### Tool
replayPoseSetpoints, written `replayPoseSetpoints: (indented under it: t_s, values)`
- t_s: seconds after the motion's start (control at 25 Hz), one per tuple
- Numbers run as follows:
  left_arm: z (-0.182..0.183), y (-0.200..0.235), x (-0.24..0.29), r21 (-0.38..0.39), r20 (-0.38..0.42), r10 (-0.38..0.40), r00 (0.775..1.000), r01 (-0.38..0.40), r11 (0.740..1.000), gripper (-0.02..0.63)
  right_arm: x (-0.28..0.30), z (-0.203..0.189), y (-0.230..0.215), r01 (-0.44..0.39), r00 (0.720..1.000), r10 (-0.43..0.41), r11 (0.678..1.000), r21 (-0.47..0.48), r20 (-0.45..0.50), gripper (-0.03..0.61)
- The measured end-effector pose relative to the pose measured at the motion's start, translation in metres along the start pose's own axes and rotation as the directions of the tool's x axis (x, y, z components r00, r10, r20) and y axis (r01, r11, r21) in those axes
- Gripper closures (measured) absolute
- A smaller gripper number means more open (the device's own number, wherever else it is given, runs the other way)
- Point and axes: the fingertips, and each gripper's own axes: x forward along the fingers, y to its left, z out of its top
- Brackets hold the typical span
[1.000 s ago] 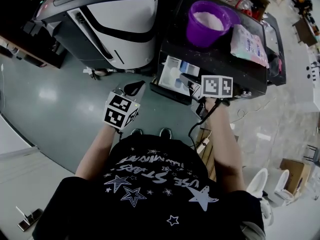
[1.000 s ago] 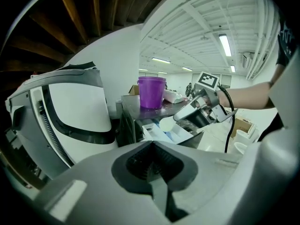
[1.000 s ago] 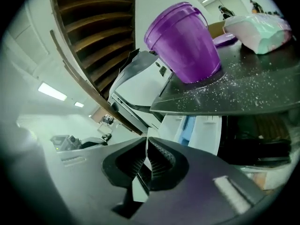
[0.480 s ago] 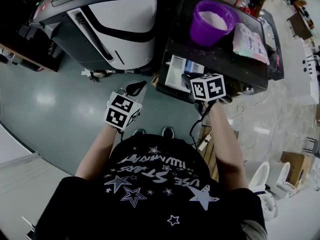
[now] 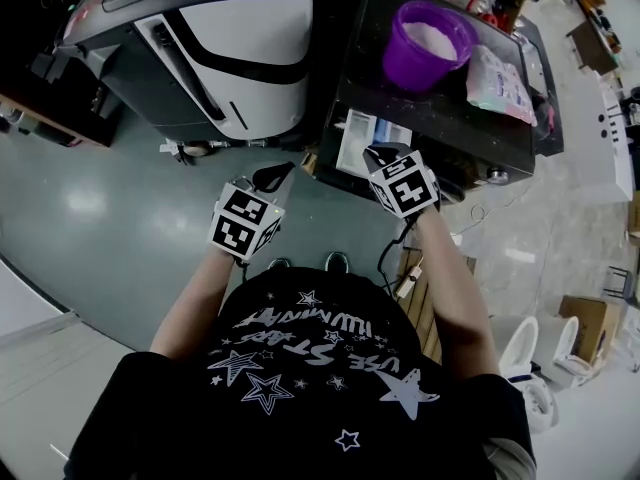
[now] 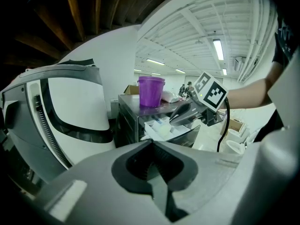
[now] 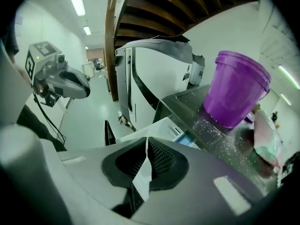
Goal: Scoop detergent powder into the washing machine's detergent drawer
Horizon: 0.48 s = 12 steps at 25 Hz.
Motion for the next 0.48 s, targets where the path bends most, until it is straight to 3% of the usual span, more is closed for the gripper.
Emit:
replayPoseSetpoints:
  t_s: [0.24,0.48]
  values:
    - [-0.004,0.001,-0.005,-0.001,0.002,-0.020,1.000,0.020,1.000,0.614,-0.001,-0.001,0.010,0.077,0.995,-0.089,0.966,-0.247,-0.038,0.541]
    - [-0.009,0.004,-0.011,0.003,0.005,-0.045,0.999,0.045,0.999,0.614,-0.007,0.008,0.017,0.154,0.986,-0.166,0.913,-0.379,0.000,0.541]
